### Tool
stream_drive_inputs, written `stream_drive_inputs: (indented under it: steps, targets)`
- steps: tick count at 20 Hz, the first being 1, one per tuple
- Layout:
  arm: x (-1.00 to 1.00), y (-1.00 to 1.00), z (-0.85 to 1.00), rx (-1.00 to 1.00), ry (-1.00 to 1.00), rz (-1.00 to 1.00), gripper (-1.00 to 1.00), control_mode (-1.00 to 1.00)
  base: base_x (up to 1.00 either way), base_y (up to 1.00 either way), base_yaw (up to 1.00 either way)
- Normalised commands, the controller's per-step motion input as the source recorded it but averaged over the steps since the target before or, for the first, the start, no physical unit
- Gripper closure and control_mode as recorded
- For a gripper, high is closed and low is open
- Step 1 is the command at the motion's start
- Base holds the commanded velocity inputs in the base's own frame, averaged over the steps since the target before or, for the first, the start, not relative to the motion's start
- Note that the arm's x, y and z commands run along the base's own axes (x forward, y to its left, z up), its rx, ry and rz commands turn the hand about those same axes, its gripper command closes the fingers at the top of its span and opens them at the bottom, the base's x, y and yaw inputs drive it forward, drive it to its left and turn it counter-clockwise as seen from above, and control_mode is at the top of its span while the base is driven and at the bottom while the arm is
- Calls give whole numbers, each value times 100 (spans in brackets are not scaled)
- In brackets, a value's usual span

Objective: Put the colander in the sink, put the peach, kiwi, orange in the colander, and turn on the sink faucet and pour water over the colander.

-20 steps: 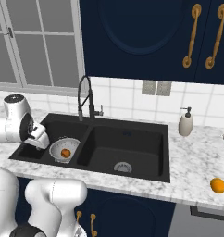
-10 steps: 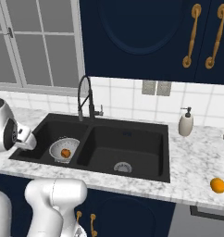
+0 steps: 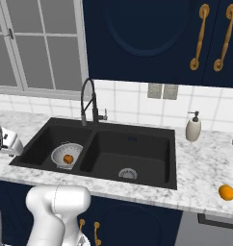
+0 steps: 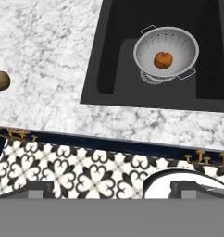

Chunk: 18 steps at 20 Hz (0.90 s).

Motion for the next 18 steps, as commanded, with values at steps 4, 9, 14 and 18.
stream_drive_inputs:
  steps: [4,9,14,18]
  targets:
    - [0,41,1,-6,7,0,-100,-100,0,0,0]
    - [2,29,0,-1,8,0,-100,-100,0,0,0]
    - [0,35,0,-1,1,0,-100,-100,0,0,0]
    - [0,35,1,0,0,0,-100,-100,0,0,0]
